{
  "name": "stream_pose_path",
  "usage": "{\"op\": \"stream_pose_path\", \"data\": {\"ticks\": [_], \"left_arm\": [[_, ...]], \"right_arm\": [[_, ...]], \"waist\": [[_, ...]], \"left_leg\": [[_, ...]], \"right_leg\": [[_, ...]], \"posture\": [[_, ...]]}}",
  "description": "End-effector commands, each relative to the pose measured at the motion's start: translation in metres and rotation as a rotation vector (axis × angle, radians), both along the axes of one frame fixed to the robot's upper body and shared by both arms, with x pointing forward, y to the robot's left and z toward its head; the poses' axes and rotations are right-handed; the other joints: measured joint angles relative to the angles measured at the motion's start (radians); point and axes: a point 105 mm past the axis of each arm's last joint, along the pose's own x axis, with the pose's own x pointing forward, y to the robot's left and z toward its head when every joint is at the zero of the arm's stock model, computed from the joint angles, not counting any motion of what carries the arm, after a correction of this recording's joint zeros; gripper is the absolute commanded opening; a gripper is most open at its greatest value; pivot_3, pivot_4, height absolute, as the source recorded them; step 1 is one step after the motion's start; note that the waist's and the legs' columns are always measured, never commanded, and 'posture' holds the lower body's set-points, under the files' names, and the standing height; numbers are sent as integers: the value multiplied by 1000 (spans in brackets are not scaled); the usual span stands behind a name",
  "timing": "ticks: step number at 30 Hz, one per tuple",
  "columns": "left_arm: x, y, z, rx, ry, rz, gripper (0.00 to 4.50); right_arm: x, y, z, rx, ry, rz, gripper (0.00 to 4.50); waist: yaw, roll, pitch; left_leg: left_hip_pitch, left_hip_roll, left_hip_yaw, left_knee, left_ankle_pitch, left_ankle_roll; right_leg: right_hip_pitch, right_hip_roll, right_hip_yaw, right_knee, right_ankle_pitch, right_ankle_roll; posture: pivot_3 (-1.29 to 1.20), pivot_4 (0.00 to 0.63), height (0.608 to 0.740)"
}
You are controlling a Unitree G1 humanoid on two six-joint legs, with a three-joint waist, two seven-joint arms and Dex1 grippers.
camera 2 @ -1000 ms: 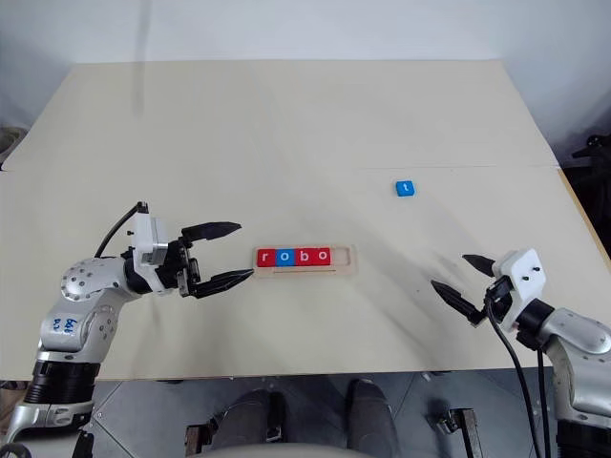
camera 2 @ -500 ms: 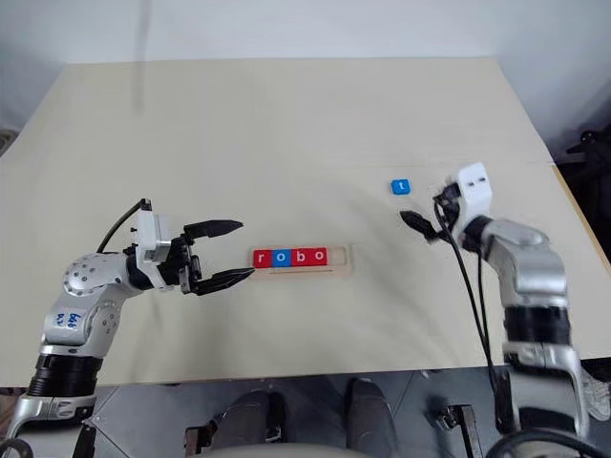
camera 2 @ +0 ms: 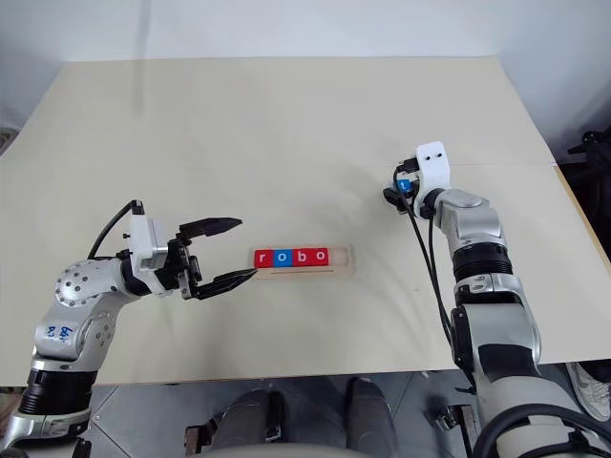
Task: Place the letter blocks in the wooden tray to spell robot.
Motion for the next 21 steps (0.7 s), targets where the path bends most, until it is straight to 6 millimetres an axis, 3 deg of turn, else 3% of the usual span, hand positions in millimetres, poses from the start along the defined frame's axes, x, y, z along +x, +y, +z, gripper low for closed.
{"op": "stream_pose_path", "data": {"ticks": [1, 3, 7, 12, 17, 21], "left_arm": [[-6, -1, 9, -8, -39, -4, 4500], [-6, -2, 8, -11, -32, -12, 4500], [-6, -5, 6, -9, -12, -45, 4500], [-3, -7, 4, -5, 13, -76, 4500], [-1, -10, 0, -13, 34, -97, 4500], [2, -10, -1, -12, 45, -117, 4500]], "right_arm": [[1, -5, 10, 1, -35, -26, 2184], [-3, -4, 9, 6, -13, -6, 1483], [-18, -6, 20, -6, -30, 10, 1461], [-64, -5, 24, 5, -5, 31, 1461], [-119, -1, 6, 22, 76, -8, 1461], [-144, 8, -9, 93, 135, -32, 1461]], "waist": [[1, 0, 0], [3, 0, 0], [6, 0, 0], [8, 0, 0], [8, 0, 0], [4, 0, 0]], "left_leg": [[0, 0, 0, 0, 0, 0], [0, 0, 0, 0, 0, 0], [0, 0, 0, 0, 0, 0], [-1, 0, -1, 0, 0, 0], [-1, 0, -1, -1, 0, 0], [-1, 0, -1, -1, 0, 0]], "right_leg": [[0, 0, 0, 0, 0, 0], [0, 0, 0, 0, 0, 0], [0, 0, 0, 0, 0, 0], [0, 0, -1, -1, 0, 0], [0, 0, -1, -1, 0, 0], [-1, 1, -1, -1, 0, 0]], "posture": [[0, 150, 740], [0, 150, 740], [0, 150, 740], [0, 150, 740], [0, 150, 740], [0, 150, 740]]}}
